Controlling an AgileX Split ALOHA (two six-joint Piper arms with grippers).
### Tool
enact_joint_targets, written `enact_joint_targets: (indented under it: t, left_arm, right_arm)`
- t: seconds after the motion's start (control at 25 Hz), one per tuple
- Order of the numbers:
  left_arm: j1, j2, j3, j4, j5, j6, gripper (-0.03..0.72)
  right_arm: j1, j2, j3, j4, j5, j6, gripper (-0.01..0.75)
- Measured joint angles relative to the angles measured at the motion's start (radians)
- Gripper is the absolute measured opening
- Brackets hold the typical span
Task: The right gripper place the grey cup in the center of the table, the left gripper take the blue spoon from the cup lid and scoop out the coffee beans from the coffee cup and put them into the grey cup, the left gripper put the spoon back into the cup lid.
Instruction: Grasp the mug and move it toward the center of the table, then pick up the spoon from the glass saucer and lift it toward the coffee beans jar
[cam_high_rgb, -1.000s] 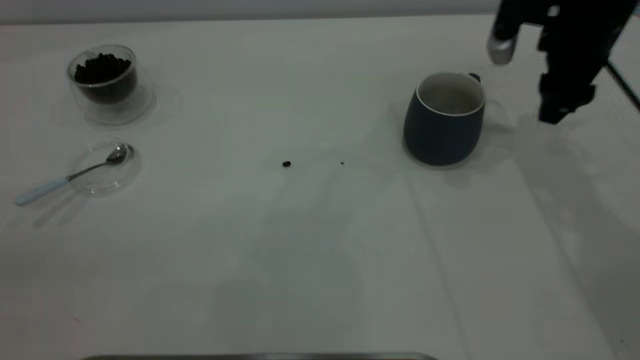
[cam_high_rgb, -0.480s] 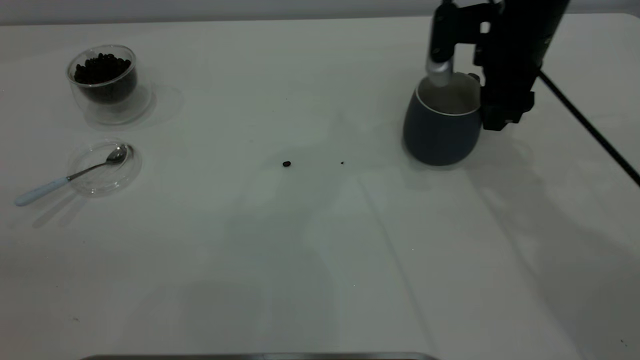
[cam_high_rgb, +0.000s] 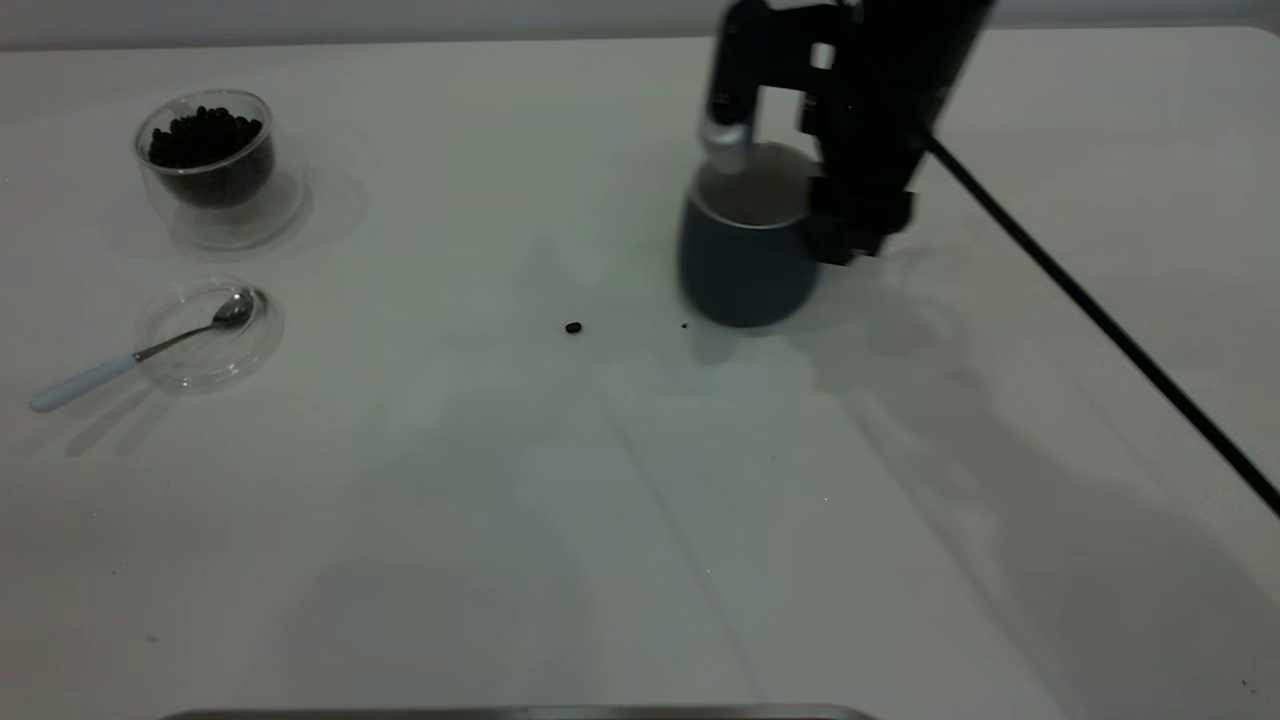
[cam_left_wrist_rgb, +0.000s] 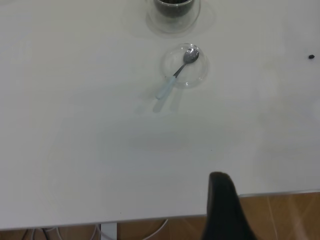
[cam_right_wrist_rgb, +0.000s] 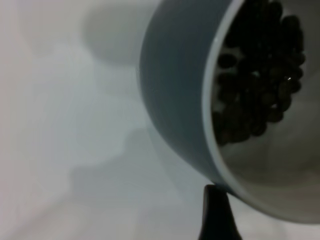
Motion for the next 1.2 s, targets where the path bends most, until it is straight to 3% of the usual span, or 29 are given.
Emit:
enact_joint_targets:
  t: [0.4,0.56,0.84,1.2]
  left_arm:
    - [0.0,0.0,0.0,0.0,0.0,0.0,0.534]
    - [0.0,0.0,0.0,0.0,0.0,0.0,0.534]
    - [0.0,0.0,0.0,0.0,0.0,0.0,0.534]
    - [0.0,0.0,0.0,0.0,0.0,0.0,0.534]
  right_arm:
    - [0.124,0.0,-0.049,0.101,-0.046,0.0,0.461]
    - [0.141,-0.012,-0.049,0.106,-0.02,0.016,0.461]
    - [0.12,-0.235,-0.049,0.048,0.171,0.159,0.461]
    - [0.112,-0.665,-0.049,-0.044,0.666,0.534,0.461]
